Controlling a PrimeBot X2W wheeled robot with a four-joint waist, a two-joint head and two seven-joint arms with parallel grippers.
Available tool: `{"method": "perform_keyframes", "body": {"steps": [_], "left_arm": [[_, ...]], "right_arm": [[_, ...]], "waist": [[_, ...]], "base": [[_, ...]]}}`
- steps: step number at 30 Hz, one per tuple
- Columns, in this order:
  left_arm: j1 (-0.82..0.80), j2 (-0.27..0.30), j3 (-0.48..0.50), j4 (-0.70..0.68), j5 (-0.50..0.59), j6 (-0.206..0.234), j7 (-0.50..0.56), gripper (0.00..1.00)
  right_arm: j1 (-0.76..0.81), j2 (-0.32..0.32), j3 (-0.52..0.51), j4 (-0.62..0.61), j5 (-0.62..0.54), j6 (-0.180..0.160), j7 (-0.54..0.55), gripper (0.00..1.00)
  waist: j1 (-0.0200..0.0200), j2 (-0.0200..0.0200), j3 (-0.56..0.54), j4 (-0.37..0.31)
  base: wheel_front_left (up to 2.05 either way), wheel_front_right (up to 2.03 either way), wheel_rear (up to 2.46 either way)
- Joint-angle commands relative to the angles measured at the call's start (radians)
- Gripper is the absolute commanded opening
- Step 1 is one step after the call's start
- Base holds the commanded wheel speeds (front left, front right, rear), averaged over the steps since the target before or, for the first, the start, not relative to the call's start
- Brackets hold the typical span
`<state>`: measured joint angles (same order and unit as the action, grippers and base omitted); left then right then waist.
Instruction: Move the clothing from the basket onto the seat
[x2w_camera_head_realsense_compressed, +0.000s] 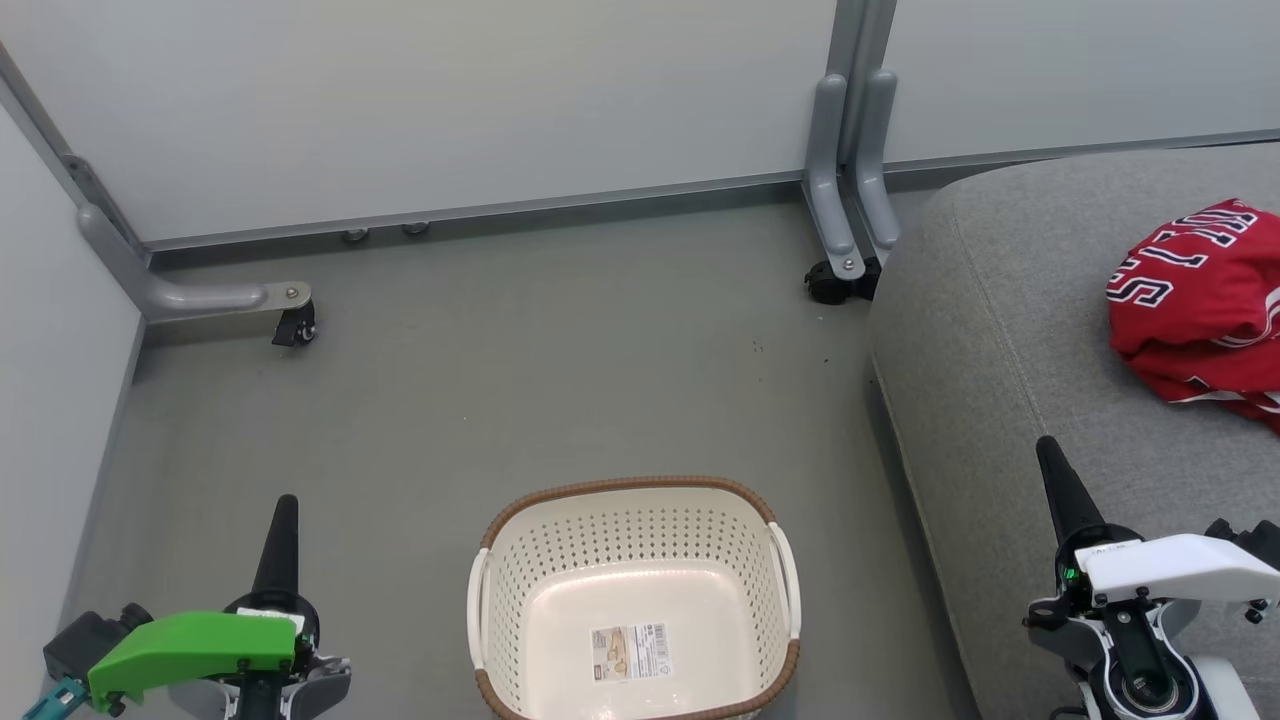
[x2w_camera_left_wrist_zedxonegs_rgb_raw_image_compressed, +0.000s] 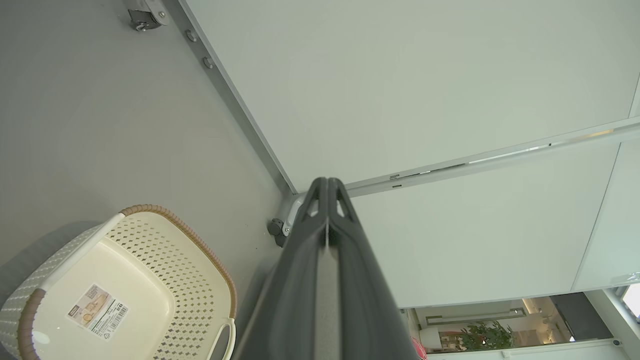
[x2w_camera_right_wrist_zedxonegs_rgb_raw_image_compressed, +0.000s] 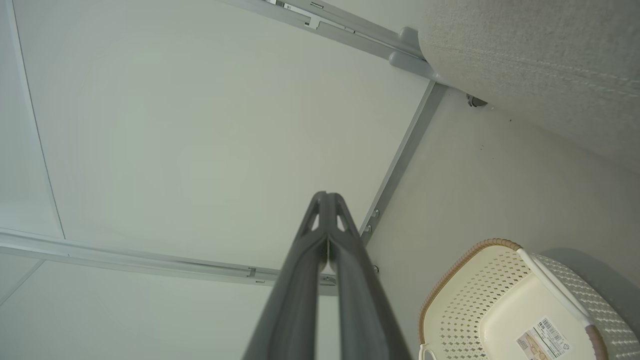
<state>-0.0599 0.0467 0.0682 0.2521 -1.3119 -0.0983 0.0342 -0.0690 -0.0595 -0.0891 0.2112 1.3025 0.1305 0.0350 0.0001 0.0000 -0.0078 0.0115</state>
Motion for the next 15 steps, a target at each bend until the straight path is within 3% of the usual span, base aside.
{"method": "perform_keyframes", "body": {"steps": [1,15], "left_arm": [[-0.026,0.005,0.009,-0.01,-0.027,-0.009,0.008,0.0],[-0.039,0.005,0.024,-0.009,-0.136,-0.019,0.037,0.0]], "right_arm": [[-0.023,-0.002,-0.005,-0.001,0.028,0.001,0.008,0.0],[-0.029,0.002,-0.014,0.014,0.141,0.001,0.037,0.0]], "waist": [[-0.0001,0.0,0.0,0.0],[-0.0001,0.0,0.004,-0.004]], "base": [[0.0,0.0,0.0],[0.0,0.0,0.0]]}}
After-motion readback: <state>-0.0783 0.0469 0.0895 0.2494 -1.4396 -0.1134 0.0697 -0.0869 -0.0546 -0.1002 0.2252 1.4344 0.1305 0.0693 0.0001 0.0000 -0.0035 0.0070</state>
